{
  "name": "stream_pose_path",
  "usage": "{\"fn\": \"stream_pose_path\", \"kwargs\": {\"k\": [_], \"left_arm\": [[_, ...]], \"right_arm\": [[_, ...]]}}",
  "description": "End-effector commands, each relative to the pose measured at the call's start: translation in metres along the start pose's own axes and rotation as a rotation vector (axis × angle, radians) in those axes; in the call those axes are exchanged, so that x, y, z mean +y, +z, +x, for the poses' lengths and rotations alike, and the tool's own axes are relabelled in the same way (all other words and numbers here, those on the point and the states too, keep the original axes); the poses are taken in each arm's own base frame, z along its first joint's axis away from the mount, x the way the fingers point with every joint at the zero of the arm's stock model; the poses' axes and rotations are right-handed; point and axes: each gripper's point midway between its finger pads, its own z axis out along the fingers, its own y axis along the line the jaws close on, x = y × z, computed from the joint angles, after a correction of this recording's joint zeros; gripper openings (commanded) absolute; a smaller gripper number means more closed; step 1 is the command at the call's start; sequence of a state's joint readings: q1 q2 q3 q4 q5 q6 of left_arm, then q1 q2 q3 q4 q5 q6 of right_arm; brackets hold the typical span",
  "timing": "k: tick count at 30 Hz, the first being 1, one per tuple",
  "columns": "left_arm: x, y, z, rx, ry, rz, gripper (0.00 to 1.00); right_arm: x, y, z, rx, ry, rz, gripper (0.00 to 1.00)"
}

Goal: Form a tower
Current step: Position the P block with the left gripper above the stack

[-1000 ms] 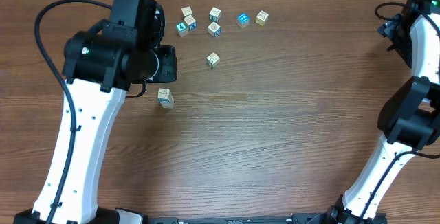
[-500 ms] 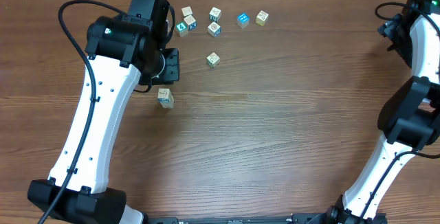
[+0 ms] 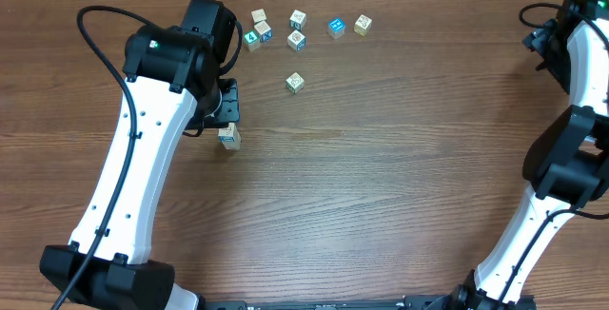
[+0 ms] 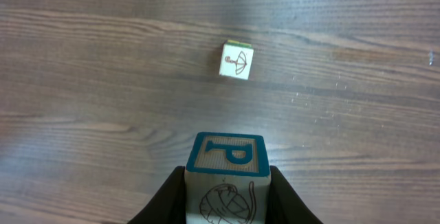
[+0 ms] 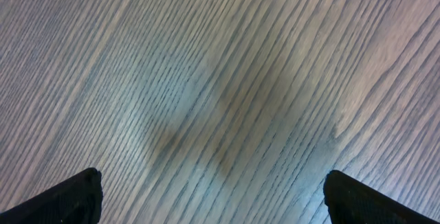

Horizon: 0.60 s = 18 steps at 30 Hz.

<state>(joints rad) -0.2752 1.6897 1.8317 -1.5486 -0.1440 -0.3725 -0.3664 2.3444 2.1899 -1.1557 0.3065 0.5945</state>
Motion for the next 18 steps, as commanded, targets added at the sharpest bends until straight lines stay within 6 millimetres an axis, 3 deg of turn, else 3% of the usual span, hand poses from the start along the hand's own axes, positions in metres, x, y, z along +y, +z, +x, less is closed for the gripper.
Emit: {"fn": "stream_pose_path", "kwargs": {"k": [1, 18], "left_arm": [[-0.001, 0.004, -0.003, -0.012, -0.019, -0.011, 0.16], [-0.012, 0.004, -0.019, -0.071, -0.033, 0.037, 0.19]], "right_arm": [[0.001, -0.001, -0.005, -0.017, 0.003, 0.004, 1.0], [0.001, 0.0, -0.005, -0.017, 0.003, 0.004, 1.0]]}}
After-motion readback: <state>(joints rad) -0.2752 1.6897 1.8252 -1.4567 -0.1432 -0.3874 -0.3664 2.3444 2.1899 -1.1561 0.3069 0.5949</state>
